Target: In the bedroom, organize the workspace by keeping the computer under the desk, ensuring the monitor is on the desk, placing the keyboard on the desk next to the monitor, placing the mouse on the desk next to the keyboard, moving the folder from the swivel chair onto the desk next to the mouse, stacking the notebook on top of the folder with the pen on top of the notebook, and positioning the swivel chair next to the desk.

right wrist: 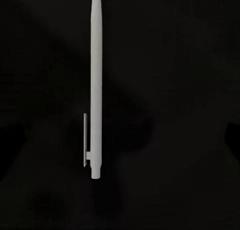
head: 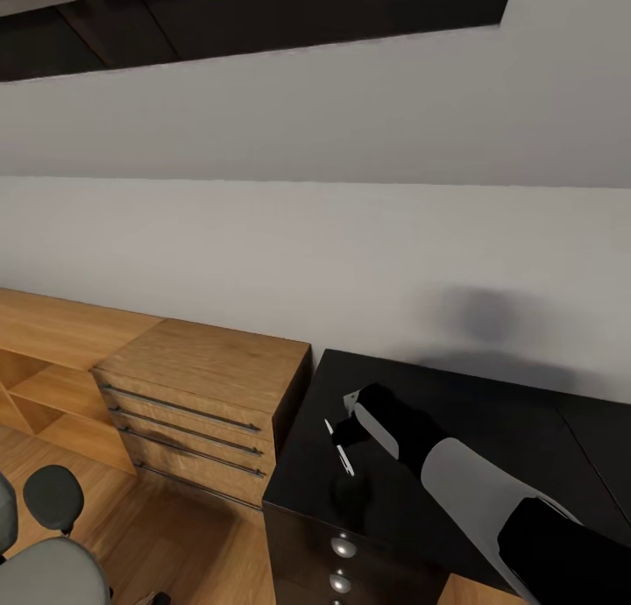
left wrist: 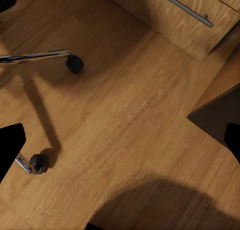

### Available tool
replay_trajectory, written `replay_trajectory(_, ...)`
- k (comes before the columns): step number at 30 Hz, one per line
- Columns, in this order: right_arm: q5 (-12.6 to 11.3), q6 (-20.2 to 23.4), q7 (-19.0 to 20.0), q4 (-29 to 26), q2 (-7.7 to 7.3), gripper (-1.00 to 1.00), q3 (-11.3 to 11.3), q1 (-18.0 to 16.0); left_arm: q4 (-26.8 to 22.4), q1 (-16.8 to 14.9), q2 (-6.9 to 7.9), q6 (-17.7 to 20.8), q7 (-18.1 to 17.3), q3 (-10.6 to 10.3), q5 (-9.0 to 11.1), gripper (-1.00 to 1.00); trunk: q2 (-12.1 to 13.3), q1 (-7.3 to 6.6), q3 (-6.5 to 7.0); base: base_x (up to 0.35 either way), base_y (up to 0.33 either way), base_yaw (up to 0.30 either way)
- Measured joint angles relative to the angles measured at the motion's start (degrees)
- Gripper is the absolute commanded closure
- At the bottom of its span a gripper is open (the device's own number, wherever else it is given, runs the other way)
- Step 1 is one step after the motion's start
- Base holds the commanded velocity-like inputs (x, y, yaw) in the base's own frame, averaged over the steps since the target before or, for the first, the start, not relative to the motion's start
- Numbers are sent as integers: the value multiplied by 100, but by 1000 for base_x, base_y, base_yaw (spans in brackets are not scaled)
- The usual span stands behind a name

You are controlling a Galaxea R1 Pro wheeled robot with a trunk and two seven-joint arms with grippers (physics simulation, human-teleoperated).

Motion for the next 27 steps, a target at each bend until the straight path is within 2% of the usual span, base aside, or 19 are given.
replay_trajectory(4, 3, -3, 1, -2, 0, -100, 58, 0, 0, 0, -2, 0, -2, 0, 0, -100, 0, 0, 0, 0, 0, 0)
replay_trajectory(6, 3, -7, 2, -2, -1, -100, 174, 0, 0, 0, -4, 0, -2, 0, 0, -100, 0, 0, 0, 0, 0, 0)
replay_trajectory(11, 5, -24, 4, -33, -2, -100, 300, 0, 0, 0, -6, 0, -2, 1, 0, -100, 0, 0, 0, 0, 0, 0)
replay_trajectory(27, 10, -52, 11, -379, -11, -100, 329, 1, 0, 0, -6, 0, -2, 1, 0, -100, 0, 0, 0, 0, 0, 0)
